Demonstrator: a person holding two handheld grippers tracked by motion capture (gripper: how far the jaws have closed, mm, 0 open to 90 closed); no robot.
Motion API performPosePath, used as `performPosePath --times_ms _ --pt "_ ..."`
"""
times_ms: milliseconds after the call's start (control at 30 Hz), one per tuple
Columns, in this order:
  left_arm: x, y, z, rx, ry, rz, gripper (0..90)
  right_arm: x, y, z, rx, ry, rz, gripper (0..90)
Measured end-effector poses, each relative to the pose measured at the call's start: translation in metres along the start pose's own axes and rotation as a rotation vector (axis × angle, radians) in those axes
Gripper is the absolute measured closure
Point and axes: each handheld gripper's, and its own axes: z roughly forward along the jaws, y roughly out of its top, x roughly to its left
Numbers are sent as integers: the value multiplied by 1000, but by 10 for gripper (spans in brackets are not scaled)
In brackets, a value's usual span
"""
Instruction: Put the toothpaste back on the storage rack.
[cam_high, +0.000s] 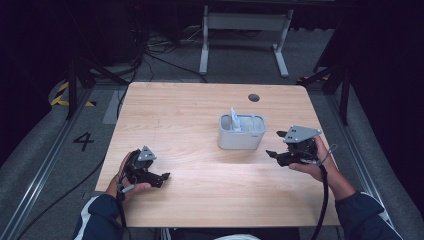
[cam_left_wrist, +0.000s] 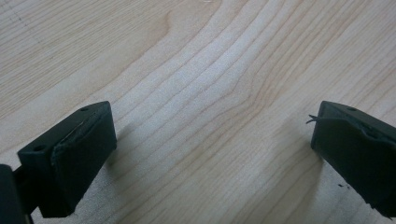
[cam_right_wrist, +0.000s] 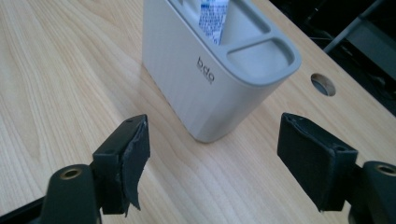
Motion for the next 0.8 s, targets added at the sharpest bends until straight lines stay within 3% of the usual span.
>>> performPosePath --times_ms 467,667,800 --pt "0 0 0 -1 1 -4 4 9 -36 5 79 -5 17 261" --pt "0 0 0 0 0 0 5 9 -54 1 73 -34 39 256" --pt "0 0 0 0 0 0 5 5 -67 -3 68 -49 79 246"
